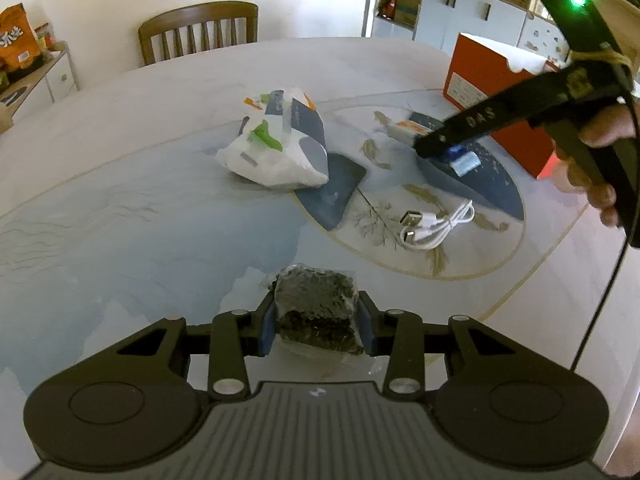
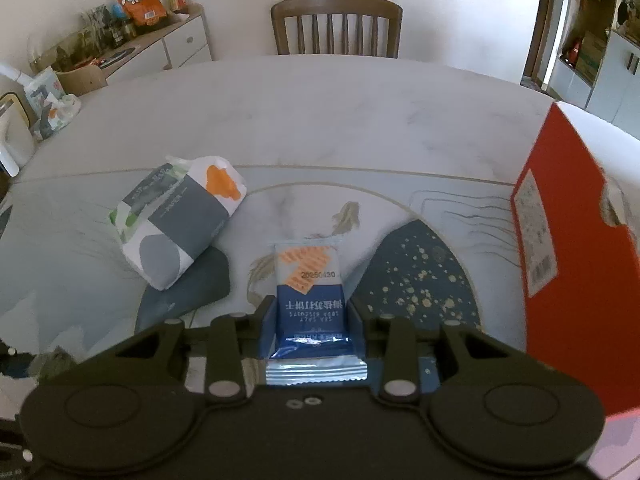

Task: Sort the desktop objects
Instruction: 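Grasp the dark seaweed bag with the left gripper while the right gripper grasps the blue snack packet, then carry the seaweed bag and blue packet over the red box with both grippers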

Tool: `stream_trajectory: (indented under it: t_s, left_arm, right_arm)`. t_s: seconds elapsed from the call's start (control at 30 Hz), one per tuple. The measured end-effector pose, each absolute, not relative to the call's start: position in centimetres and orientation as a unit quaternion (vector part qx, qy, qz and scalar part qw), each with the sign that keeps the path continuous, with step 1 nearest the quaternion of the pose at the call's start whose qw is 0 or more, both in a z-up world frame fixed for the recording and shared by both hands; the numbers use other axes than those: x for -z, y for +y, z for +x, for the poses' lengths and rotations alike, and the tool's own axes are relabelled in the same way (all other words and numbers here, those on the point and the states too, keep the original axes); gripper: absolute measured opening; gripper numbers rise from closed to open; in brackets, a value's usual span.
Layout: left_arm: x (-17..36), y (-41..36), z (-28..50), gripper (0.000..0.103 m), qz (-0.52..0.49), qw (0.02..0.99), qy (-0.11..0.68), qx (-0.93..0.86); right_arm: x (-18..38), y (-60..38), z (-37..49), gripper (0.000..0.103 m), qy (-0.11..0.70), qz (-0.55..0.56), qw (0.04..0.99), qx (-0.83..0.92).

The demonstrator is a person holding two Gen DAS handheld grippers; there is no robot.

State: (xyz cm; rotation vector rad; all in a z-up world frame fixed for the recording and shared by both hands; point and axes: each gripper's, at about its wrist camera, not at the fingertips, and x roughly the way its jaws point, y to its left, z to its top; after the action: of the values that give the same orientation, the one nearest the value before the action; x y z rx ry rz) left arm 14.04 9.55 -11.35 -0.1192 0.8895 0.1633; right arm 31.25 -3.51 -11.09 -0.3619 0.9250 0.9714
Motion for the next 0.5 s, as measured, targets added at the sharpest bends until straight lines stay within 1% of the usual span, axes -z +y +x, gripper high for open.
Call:
stream_trajectory:
  t_s: [0.5]
  left_arm:
    - [8.2, 7.5, 16.3, 0.038, -0.053, 0.913, 0.400, -0.058]
  right_arm:
    - [8.8, -7.7, 30.4, 0.036, 0.438, -0.142, 0.772, -0.439]
